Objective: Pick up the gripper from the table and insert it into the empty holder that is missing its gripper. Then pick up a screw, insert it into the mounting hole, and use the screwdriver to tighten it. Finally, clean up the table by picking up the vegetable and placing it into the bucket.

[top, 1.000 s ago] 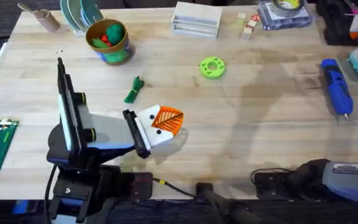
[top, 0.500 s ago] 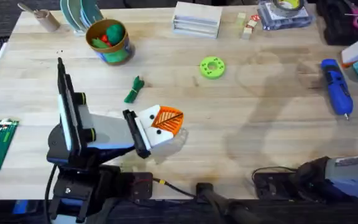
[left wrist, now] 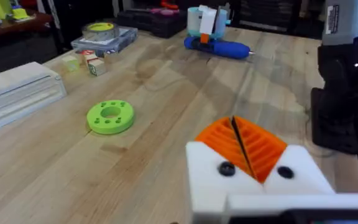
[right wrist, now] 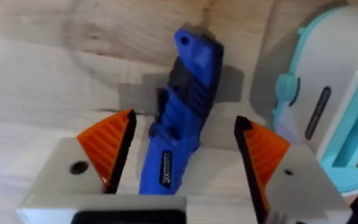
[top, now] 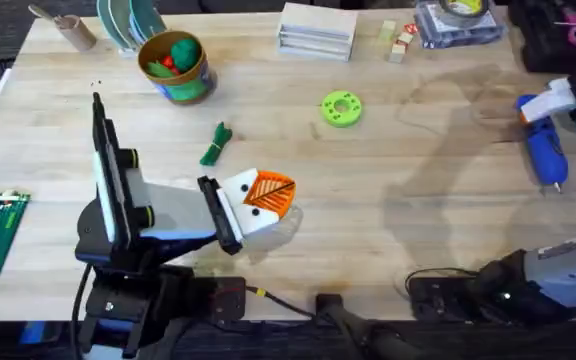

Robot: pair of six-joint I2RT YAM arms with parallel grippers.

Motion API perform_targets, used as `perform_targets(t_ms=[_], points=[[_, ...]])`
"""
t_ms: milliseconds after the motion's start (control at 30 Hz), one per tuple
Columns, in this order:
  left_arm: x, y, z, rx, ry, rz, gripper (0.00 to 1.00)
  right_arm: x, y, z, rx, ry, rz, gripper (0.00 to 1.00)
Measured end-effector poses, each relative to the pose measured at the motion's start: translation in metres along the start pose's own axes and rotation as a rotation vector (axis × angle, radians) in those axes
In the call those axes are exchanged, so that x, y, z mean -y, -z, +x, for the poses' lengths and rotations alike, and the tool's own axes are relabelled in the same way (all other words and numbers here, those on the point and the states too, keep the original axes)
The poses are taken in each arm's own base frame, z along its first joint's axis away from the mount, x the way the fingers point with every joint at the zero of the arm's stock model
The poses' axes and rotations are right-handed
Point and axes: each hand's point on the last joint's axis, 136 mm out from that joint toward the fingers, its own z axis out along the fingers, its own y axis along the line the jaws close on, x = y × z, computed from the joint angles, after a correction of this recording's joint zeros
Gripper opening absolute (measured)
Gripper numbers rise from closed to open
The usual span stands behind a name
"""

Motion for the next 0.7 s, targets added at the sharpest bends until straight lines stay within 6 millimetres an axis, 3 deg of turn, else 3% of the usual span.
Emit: perform_targets(t_ms=[500,700], points=[[0.0,0.0,0.0,0.0,0.0,0.0,0.017,-0.001,-0.027,-0.014,0.023,0.012,-0.033,0.992],[0.0,0.0,0.0,0.0,0.0,0.0,0.017,-0.006,-0.034,-0.01,0.001,0.005,-0.064,0.994]])
